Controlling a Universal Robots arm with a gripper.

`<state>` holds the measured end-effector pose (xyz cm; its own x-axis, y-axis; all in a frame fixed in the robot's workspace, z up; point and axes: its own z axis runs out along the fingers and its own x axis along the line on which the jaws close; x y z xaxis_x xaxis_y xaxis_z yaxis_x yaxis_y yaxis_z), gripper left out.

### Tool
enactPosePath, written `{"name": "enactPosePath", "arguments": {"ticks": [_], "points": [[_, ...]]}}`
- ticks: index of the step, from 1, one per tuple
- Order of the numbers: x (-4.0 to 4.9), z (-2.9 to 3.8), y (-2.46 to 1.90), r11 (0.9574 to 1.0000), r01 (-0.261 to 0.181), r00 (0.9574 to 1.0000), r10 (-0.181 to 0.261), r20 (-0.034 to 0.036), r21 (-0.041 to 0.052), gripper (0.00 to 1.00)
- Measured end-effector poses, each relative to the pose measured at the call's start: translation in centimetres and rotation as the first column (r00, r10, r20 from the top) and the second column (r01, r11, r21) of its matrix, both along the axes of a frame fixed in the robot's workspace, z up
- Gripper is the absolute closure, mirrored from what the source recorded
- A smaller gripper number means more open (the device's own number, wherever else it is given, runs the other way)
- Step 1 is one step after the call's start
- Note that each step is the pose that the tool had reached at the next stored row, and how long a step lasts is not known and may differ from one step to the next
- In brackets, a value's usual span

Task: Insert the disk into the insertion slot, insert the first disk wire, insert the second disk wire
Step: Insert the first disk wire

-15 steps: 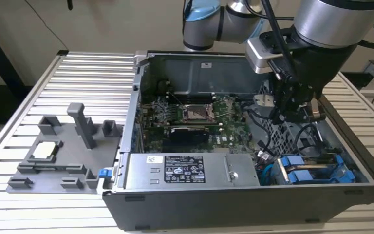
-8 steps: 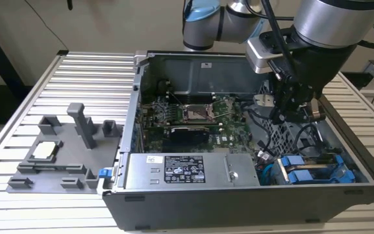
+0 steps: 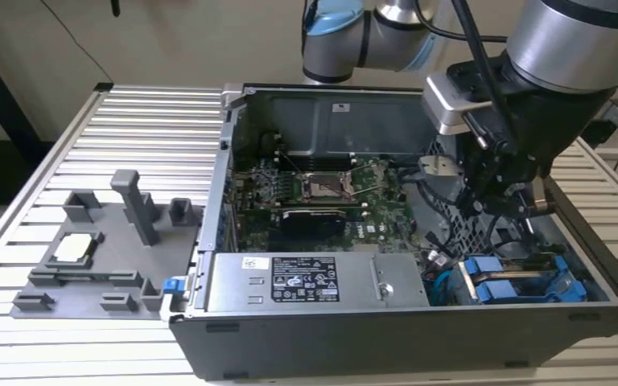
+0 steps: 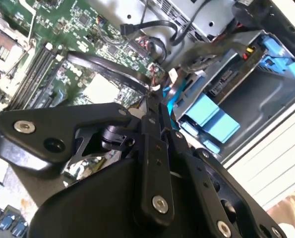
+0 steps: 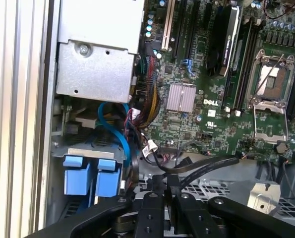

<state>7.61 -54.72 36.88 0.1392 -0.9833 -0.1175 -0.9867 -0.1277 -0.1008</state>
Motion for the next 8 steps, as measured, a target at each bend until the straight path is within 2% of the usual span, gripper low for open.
{"name": "enactPosePath", "arguments": {"ticks": [8], "points": [[0.49, -0.02, -2.02, 1.0, 0.0, 1.0, 0.0, -0.0033, -0.0046, 0.84]]}}
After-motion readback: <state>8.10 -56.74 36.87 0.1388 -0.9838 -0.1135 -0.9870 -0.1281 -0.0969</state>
